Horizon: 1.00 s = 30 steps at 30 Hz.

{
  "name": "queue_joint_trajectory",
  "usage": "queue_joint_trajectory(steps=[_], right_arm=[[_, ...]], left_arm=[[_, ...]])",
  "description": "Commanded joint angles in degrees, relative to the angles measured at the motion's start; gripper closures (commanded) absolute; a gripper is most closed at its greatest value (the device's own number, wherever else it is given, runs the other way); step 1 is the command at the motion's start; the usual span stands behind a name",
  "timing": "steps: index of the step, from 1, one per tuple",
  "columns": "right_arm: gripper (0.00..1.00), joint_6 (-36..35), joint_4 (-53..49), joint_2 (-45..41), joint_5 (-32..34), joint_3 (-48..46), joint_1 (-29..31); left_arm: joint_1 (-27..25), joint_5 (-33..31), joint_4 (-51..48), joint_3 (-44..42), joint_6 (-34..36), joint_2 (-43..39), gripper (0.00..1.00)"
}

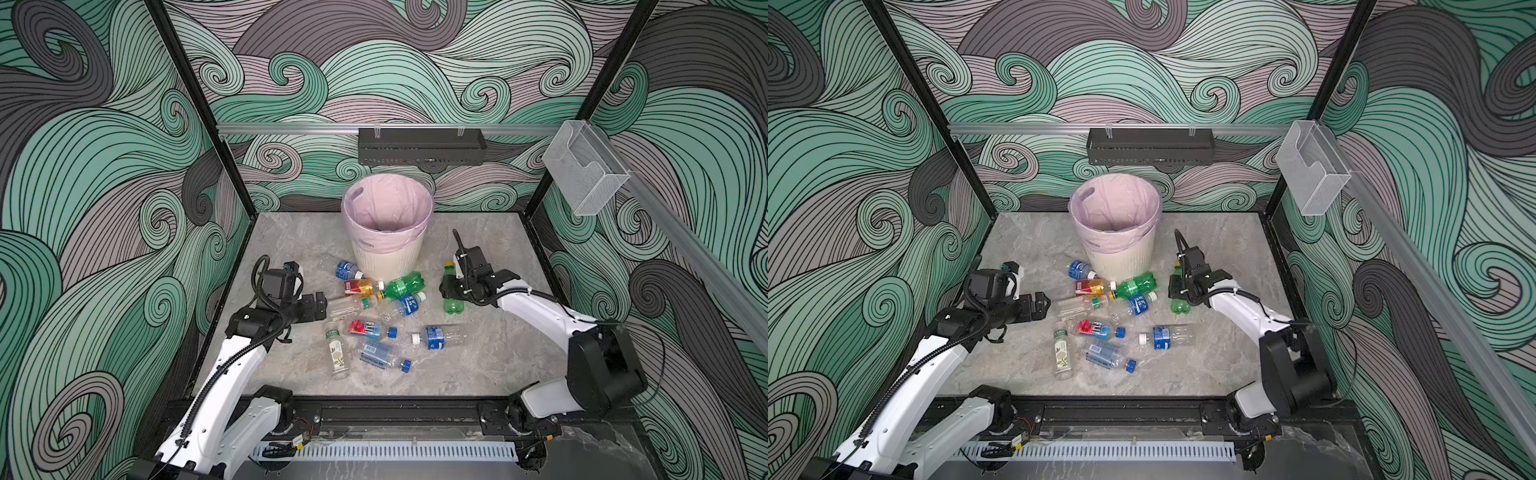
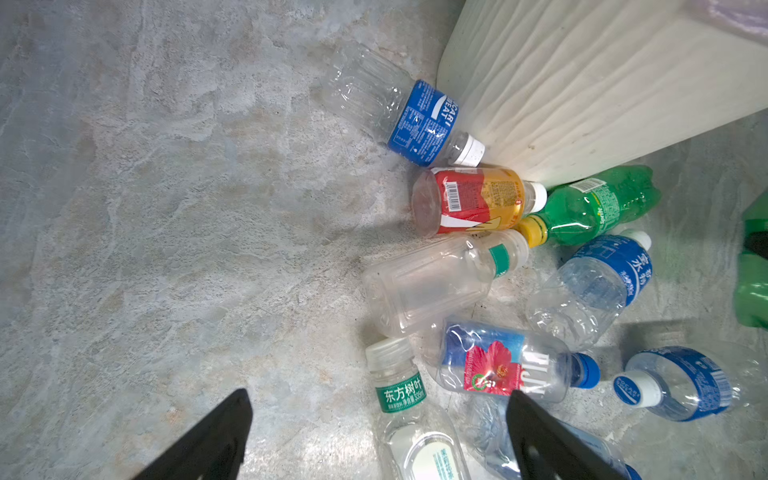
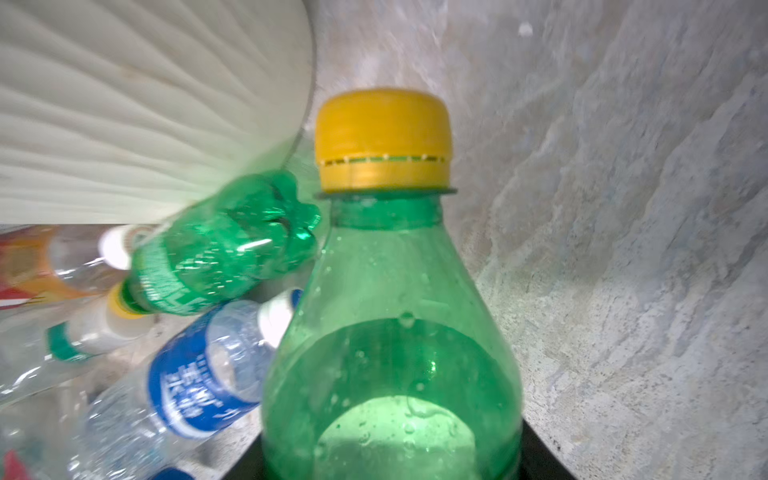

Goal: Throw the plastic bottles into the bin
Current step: 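Lower the right gripper onto the yellow-cap green soda bottle and grasp it, then lift the green soda bottle with the right gripper and drop it into the bin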

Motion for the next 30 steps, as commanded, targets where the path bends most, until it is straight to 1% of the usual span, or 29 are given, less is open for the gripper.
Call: queue_joint_trajectory(steps=[1,5,9,12,15,17,20,22,23,25,27,28,30], right_arm=[[0.45,-5.62,1.01,-6.75,-3.89,0.78,0.2],[0.45,-7.67,1.04,-14.21,-8.74,1.3,0.17],[0.46,-8.46,2.32,-18.66,-13.9,3.21,0.18],[0.46,-8.4,2.83,-19.43,-15.89,5.63,0.22],[0.47,-7.97,1.71,-16.95,-18.18,11.45,0.27],[0.5,-7.54,1.86,-13.99,-19.62,16.33,0.35],[0.54,-5.83,5.3,-5.85,-20.81,25.82,0.65],[0.56,-4.07,4.71,2.65,-20.41,36.54,1.2],[0.52,-3.58,3.69,6.93,-20.05,41.49,1.51],[0.41,-2.97,-2.44,16.92,-19.0,55.39,1.95],[0.33,-3.43,-8.3,24.35,-19.48,66.91,2.5],[0.3,-3.95,-10.57,26.91,-19.78,71.17,2.74],[0.26,-5.76,-13.67,29.09,-20.08,75.13,3.34]], left_arm=[[0.48,1.35,2.61,-0.34,-0.64,0.75,0.03],[0.48,1.5,2.73,0.23,0.2,2.33,0.03],[0.48,0.62,2.74,0.27,0.2,2.63,0.04],[0.48,0.78,2.86,0.04,0.09,2.41,0.04],[0.52,0.64,2.28,0.1,0.15,1.97,0.04],[0.52,0.23,1.95,0.02,0.08,1.45,0.04],[0.56,-0.83,1.66,-0.29,-1.12,0.5,0.04],[0.52,-0.57,2.1,-0.77,-1.95,-0.15,0.04],[0.57,-0.31,2.04,-0.86,-2.43,-0.4,0.04],[0.56,0.41,1.77,-0.97,-3.31,-1.33,0.04],[0.57,0.7,0.8,-0.95,-3.63,-2.68,0.04],[0.57,0.5,0.1,-1.0,-3.72,-3.46,0.04],[0.57,-0.82,-1.33,-1.03,-4.14,-5.1,0.04]])
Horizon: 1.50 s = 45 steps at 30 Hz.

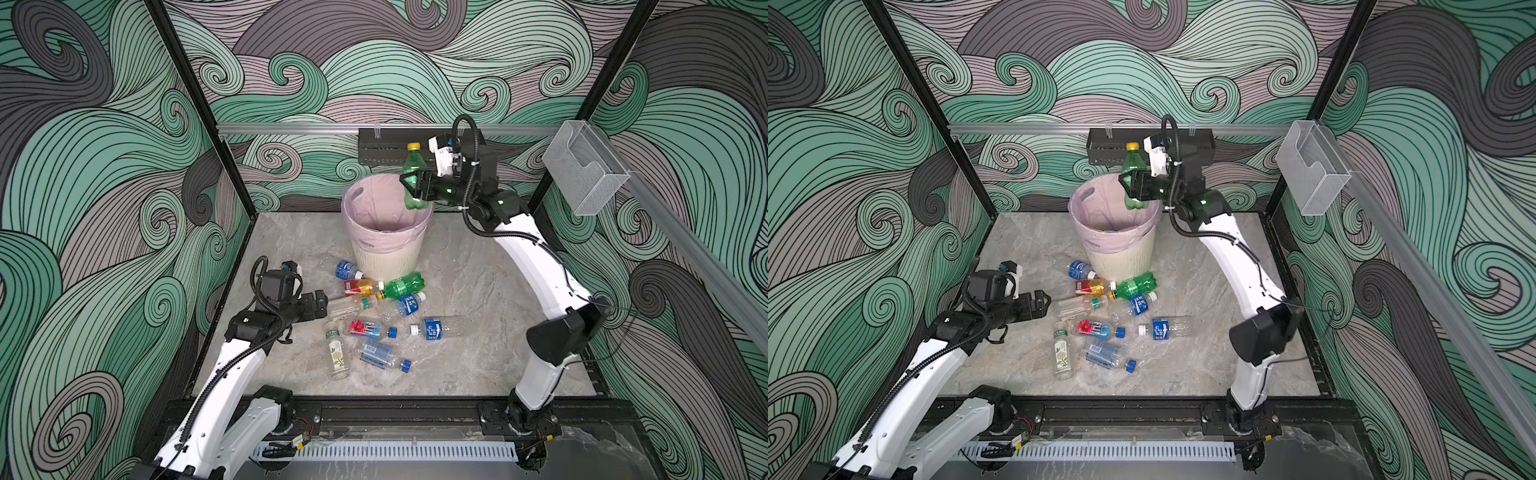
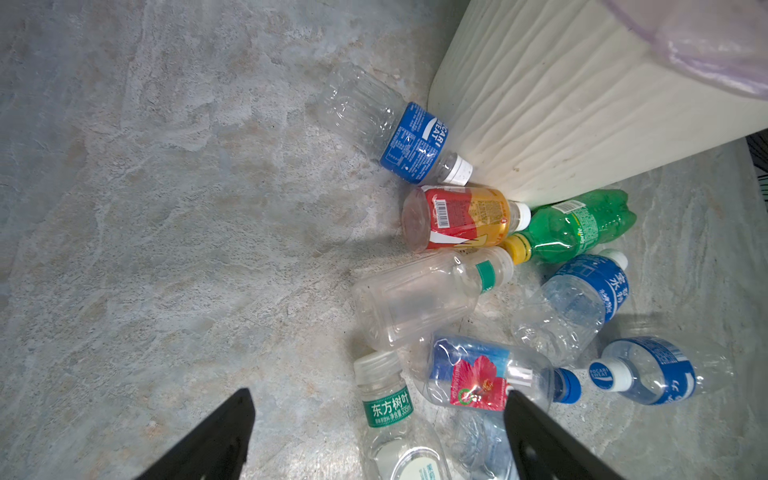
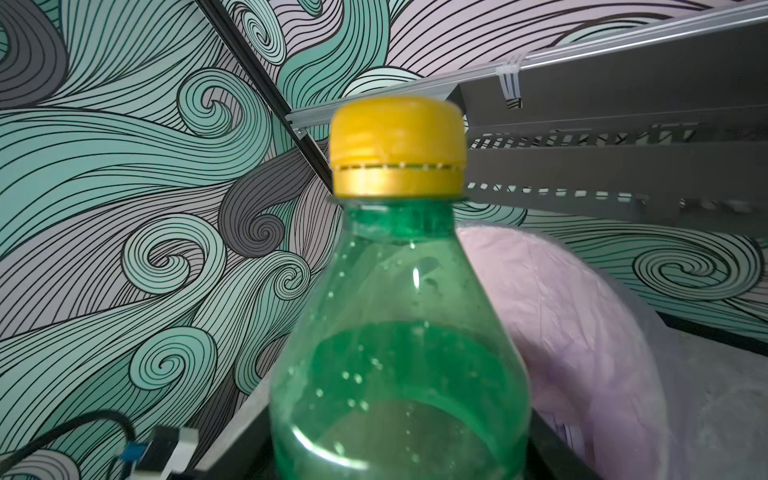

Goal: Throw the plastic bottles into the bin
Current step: 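Lift the green soda bottle with the right gripper and drop it into the bin, then withdraw the right gripper from the bin and move it over a white-cap water bottle, then lower the right gripper and grasp the white-cap blue-label water bottle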

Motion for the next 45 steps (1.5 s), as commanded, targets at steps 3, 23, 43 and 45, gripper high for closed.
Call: queue_joint_trajectory(steps=[3,23,43,45], right_arm=[[0.18,-5.31,-11.32,-0.33,-2.53,2.68,1.27],[0.1,-36.8,-12.29,-40.87,2.83,-53.06,1.25],[0.08,-52.37,-10.05,-37.03,0.89,-73.52,1.25],[0.08,-52.71,-9.77,-35.03,0.94,-73.33,1.27]], left_arm=[[0.73,-1.43,-3.98,-0.19,-1.37,-3.98,0.04],[0.74,0.6,0.41,-1.5,-0.66,-0.46,0.02],[0.83,0.86,0.36,0.51,-1.38,-1.17,0.01],[0.83,0.94,0.19,0.43,-1.4,-1.16,0.01]])
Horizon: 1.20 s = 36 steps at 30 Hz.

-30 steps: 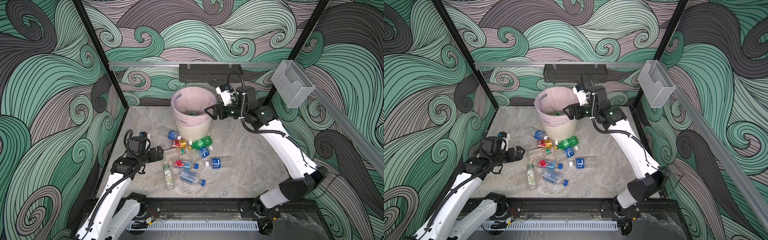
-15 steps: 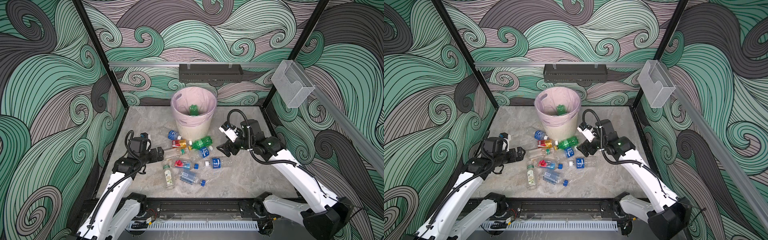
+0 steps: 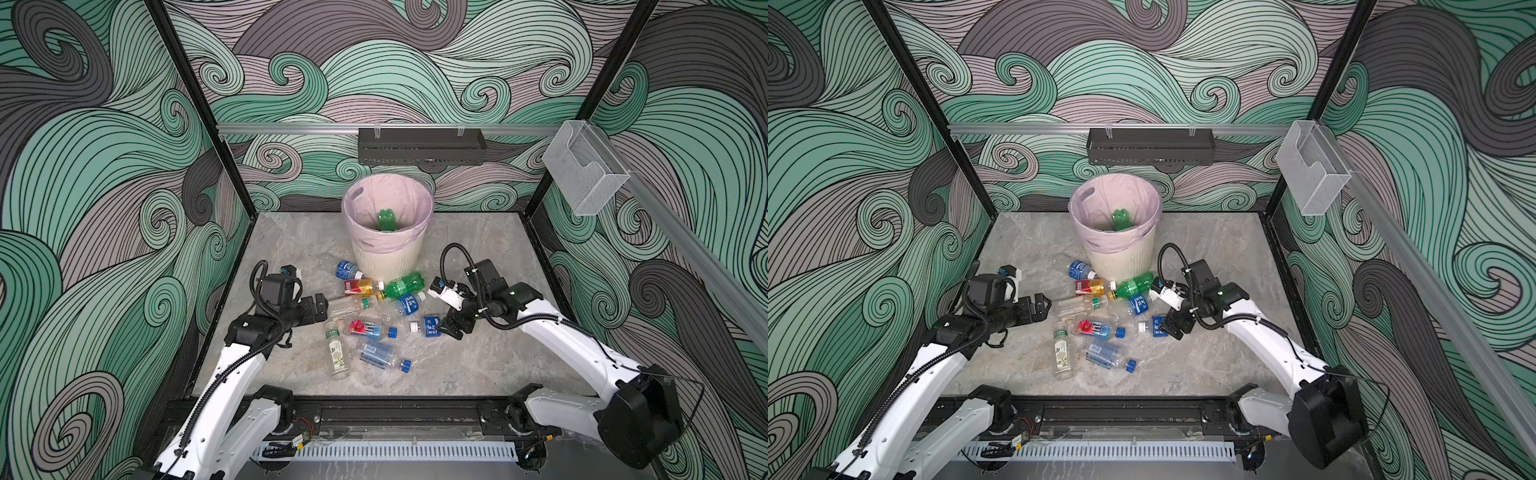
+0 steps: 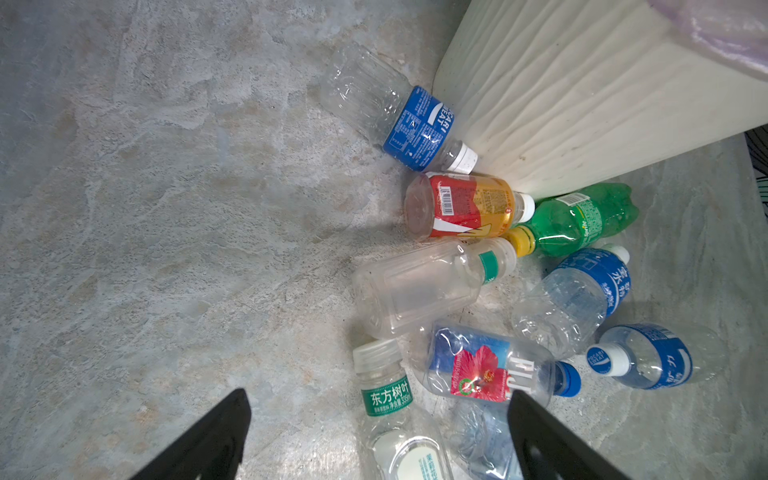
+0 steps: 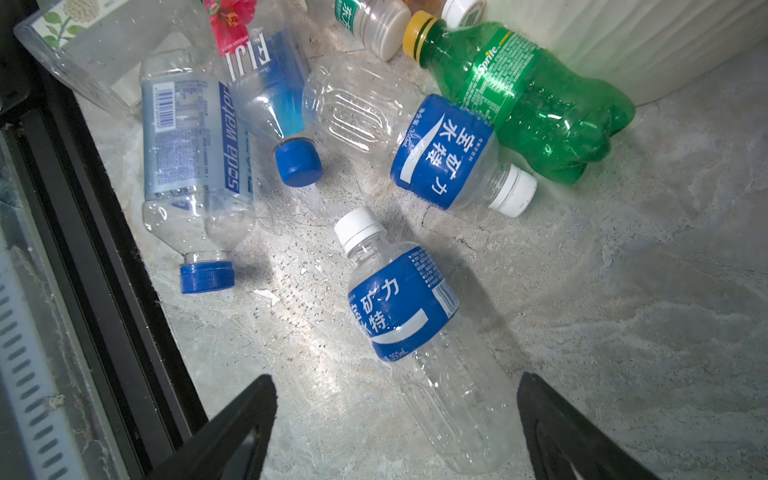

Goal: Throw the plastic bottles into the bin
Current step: 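Lower the right gripper and grasp the white-cap blue-label water bottle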

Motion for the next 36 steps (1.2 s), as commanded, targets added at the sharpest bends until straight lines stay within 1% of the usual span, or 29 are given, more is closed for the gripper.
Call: queue_joint_trajectory(steps=[1,5,11,14,19,22,24,29,32,34,36], right_arm=[[0.08,-3.55,1.05,3.03,0.72,0.04,0.03],[0.09,-4.38,0.52,7.58,2.84,0.49,0.31],[0.09,-3.48,2.4,10.89,2.0,0.41,0.78],[0.11,-2.76,2.91,13.18,4.54,0.5,1.34],[0.12,-1.56,3.11,16.21,5.73,1.4,2.9],[0.13,-0.99,3.42,18.19,7.77,1.62,3.92],[0.14,-0.18,2.91,19.68,8.86,2.05,4.27],[0.19,1.71,2.48,21.84,9.09,2.53,4.42],[0.25,2.83,1.94,22.2,9.88,3.13,4.77],[0.26,3.18,1.54,21.71,9.85,3.59,5.15],[0.31,3.53,1.42,20.5,9.89,3.66,5.49]], left_arm=[[0.39,0.4,0.08,2.15,-0.42,-0.86,0.01],[0.39,0.36,-0.22,2.22,-0.14,-1.26,0.01],[0.39,-0.54,-1.27,2.81,0.4,-1.69,0.01],[0.39,-0.82,-1.63,3.22,0.49,-2.45,0.01],[0.39,-1.26,-1.68,3.8,0.94,-2.82,0.01],[0.39,-1.05,-1.99,4.24,0.94,-2.0,0.01],[0.39,-0.75,-1.9,4.33,0.94,-1.73,0.01],[0.39,-1.0,-1.94,4.59,1.31,-1.89,0.01],[0.39,-1.18,-2.07,4.49,1.39,-1.98,0.01],[0.39,-1.35,-2.25,4.38,1.47,-1.98,0.01],[0.39,-1.44,-2.25,4.16,1.5,-2.07,0.01]])
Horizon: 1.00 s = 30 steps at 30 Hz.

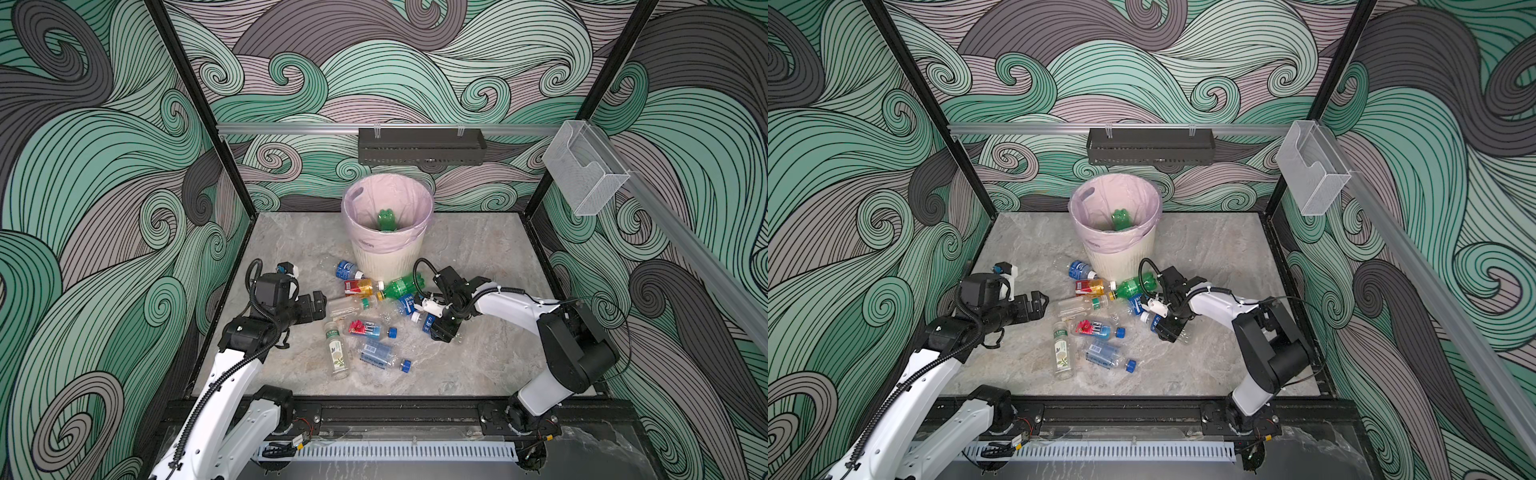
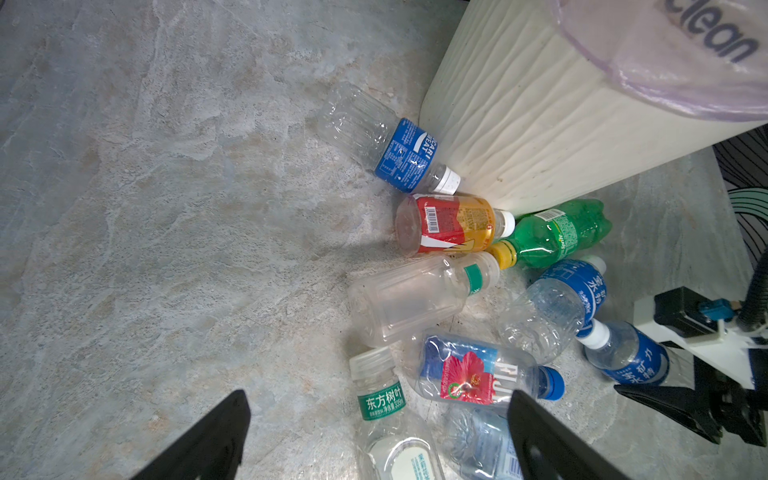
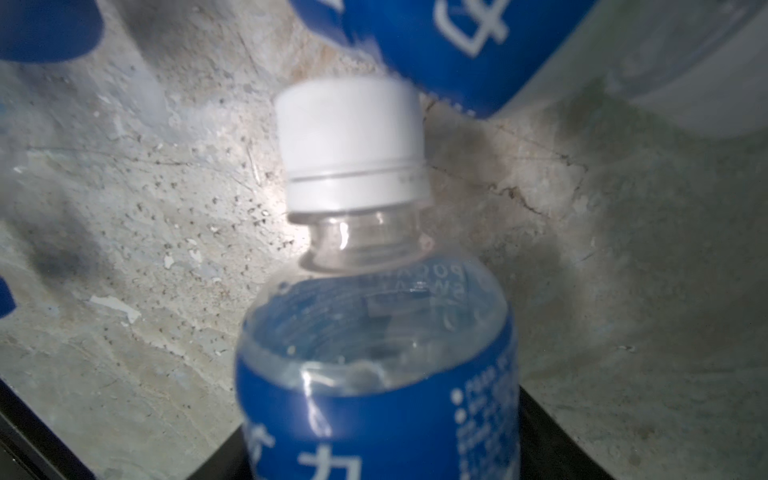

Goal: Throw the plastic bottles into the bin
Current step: 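Lower the right gripper and grasp the white-cap blue-label water bottle, then lift the water bottle with the right gripper and release it over the bin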

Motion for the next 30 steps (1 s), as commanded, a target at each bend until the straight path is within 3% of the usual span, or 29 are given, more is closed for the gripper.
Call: queue_joint_trajectory(steps=[1,10,21,26,30], right_arm=[[0.32,1.02,-1.23,-2.14,0.43,1.56,0.83],[0.37,6.35,-1.02,-11.06,-0.86,2.27,0.8],[0.46,18.03,2.14,-24.05,-2.2,1.63,-0.81],[0.49,24.35,3.44,-31.59,1.54,0.21,-3.08],[0.47,27.9,4.0,-35.64,-1.11,1.06,-4.93]], left_arm=[[0.37,-1.09,-1.29,1.8,0.52,0.05,0.01],[0.37,-0.96,-1.29,1.09,0.82,0.01,0.01],[0.37,-0.12,-0.76,1.7,2.02,1.59,0.01],[0.37,-0.5,0.12,1.01,2.71,2.22,0.01],[0.37,-0.09,1.37,0.91,2.43,4.02,0.02]])
